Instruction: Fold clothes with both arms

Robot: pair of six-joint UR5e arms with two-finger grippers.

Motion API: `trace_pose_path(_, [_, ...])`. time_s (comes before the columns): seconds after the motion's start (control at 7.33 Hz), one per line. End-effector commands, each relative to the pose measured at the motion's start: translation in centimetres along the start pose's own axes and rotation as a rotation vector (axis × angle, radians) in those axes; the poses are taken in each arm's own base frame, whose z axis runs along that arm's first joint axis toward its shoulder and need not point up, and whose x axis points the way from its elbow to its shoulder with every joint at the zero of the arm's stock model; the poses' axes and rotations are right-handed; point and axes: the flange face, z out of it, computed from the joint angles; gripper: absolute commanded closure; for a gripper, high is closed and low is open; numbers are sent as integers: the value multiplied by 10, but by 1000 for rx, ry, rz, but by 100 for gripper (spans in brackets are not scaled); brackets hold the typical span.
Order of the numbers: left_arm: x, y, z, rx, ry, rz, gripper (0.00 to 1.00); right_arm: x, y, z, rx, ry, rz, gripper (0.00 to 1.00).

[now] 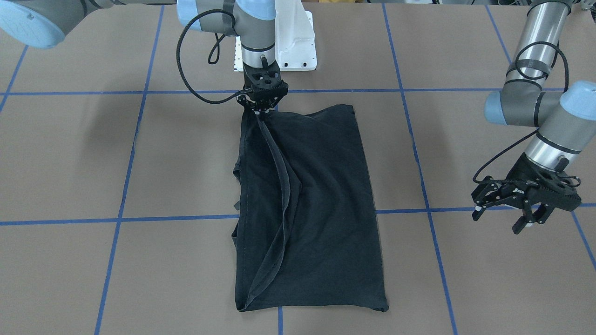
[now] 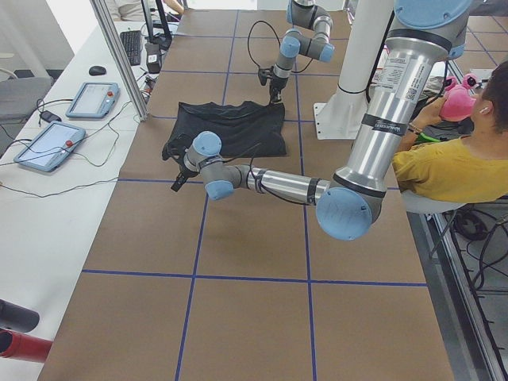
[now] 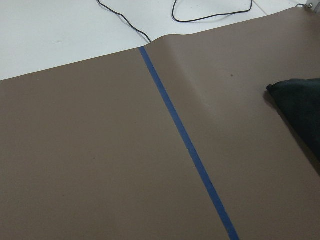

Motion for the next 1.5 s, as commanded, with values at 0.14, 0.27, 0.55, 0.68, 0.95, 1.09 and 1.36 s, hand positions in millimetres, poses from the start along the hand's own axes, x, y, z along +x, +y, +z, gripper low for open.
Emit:
trace_pose_path(0.14, [1,-2,0,3,0,1,0,60,55,7,-16,37,12,100])
trace_pose_path(0.27, [2,-1,0,2,1,2,0,59,65,11,-15,45,26,100])
trace_pose_path(0.55, [3,-2,0,3,4,3,0,56,66,9,-15,40,25,79])
trace_pose_path(0.68, [4,-3,0,1,7,1,0,54,65,7,-10,30,28,1])
trace_pose_path(0.95, [16,-12,-9,21,25,-75,0,62,21,-12,44,11,102,0])
trace_pose_path(1.09, [45,-9,-12,24,63,-128,0,72,0,-19,71,5,212,0])
trace_pose_path(1.36, [123,9,-10,-6,154,-266,0,80,-22,-36,109,-150,274,0])
